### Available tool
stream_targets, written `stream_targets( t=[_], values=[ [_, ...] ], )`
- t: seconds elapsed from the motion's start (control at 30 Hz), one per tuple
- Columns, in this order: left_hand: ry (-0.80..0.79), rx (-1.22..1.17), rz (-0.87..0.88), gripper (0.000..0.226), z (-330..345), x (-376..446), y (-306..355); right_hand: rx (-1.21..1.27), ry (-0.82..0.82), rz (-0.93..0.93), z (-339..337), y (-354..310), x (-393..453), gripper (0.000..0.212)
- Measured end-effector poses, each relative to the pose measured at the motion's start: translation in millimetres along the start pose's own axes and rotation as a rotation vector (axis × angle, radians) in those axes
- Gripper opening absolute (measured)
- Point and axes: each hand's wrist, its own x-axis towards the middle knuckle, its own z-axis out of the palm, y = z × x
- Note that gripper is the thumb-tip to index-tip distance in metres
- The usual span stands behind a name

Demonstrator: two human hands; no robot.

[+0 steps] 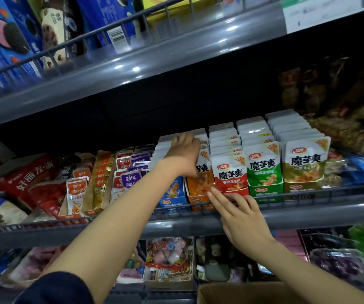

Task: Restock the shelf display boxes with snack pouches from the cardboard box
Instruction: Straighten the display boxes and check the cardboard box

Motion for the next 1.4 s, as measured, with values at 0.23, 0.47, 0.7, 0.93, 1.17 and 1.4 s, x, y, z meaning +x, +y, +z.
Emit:
stream_targets(
  t=[0.23,0.47,0.7,0.93,1.17,1.4],
  values=[
    [-0.090,-0.077,-0.008,0.116,0,-1,4,-0.066,0.074,-0.005,9,0,-3,0.072],
    [0.152,0.076,0.022,0.082,11,-1,4,-0.043,0.102,0.048,13,-6,2,0.059],
    [0.103,-0.210,0.018,0.119,5,-1,-11,-0.076,0.101,0.012,10,-2,1,0.059],
    [-0.061,-0.175,0.050,0.108,2,4,-15,-0.066,0.091,0.053,8,1,-2,0.058],
    [-0.145,-0.278,0.027,0.096,-12,3,-16,-0.036,0.080,0.054,3,2,0,0.056],
    [-0.126,-0.371,-0.002,0.081,-13,-9,-21,0.018,0.114,0.073,-8,13,-3,0.054]
  ],
)
